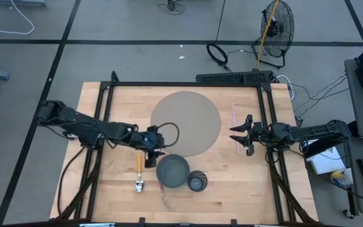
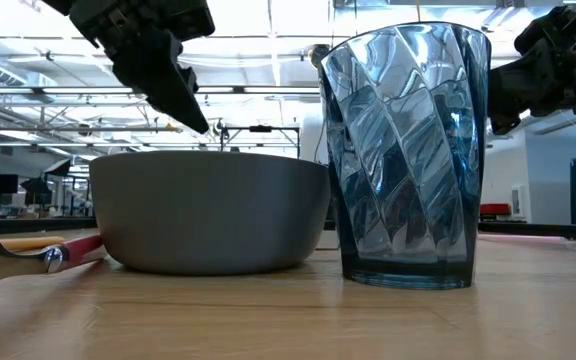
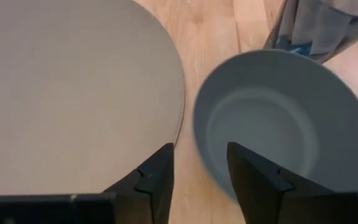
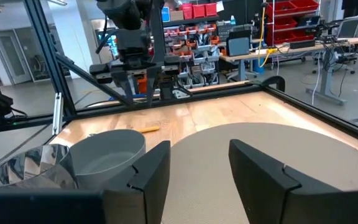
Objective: Pick & Place Utensil
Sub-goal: Put the dark blue bowl on the center gray placemat
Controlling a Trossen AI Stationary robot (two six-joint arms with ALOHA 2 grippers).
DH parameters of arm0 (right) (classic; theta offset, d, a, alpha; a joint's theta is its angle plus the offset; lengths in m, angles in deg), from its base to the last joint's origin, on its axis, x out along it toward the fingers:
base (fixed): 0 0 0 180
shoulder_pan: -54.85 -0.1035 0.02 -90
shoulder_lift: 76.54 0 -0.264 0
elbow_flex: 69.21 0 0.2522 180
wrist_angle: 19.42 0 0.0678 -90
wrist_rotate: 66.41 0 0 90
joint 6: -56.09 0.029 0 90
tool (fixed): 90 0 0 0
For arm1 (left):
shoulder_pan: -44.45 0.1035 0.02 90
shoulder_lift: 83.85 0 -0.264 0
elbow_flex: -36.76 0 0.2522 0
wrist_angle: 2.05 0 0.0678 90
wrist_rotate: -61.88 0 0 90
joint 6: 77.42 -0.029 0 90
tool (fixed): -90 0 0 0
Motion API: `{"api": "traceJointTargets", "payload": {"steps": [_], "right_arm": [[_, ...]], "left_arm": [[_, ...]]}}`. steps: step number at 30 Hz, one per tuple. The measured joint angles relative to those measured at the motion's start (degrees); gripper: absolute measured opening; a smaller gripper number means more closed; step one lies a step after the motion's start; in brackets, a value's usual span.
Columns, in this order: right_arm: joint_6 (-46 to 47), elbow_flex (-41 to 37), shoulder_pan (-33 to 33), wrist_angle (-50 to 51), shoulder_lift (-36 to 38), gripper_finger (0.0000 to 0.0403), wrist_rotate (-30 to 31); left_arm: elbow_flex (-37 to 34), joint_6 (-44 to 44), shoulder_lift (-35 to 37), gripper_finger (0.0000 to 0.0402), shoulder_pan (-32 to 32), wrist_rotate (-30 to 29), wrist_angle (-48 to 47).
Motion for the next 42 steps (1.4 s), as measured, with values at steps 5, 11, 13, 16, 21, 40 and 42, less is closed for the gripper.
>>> {"api": "traceJointTargets", "payload": {"steps": [5, 11, 13, 16, 21, 40, 42], "right_arm": [[0.0, 0.0, 0.0, 0.02, -0.02, 0.0161, 0.0], [0.01, 0.0, 0.0, -0.01, -0.11, 0.0159, 0.0], [0.0, 0.0, 0.0, 0.02, -0.13, 0.016, 0.0], [0.0, 0.0, 0.0, 0.02, -0.13, 0.0161, 0.0], [0.01, 0.0, 0.0, 0.13, -0.17, 0.016, -0.01], [0.0, 0.0, 0.0, 0.04, -0.15, 0.0155, 0.0], [0.0, 0.0, 0.0, 0.04, -0.15, 0.0155, 0.0]], "left_arm": [[0.08, 2.11, -2.53, 0.0178, 1.57, 0.27, 1.65], [0.02, 4.25, -5.32, 0.0184, 3.29, 3.76, 3.96], [0.03, 4.03, -6.5, 0.0184, 3.42, 4.56, 6.04], [-0.01, 3.83, -8.08, 0.0184, 3.42, 4.63, 6.11], [0.0, 3.84, -10.1, 0.0184, 3.42, 4.7, 7.08], [0.0, 5.89, -12.61, 0.0184, 3.17, 9.65, 5.8], [-0.08, 6.22, -13.23, 0.0184, 3.16, 9.68, 5.39]]}}
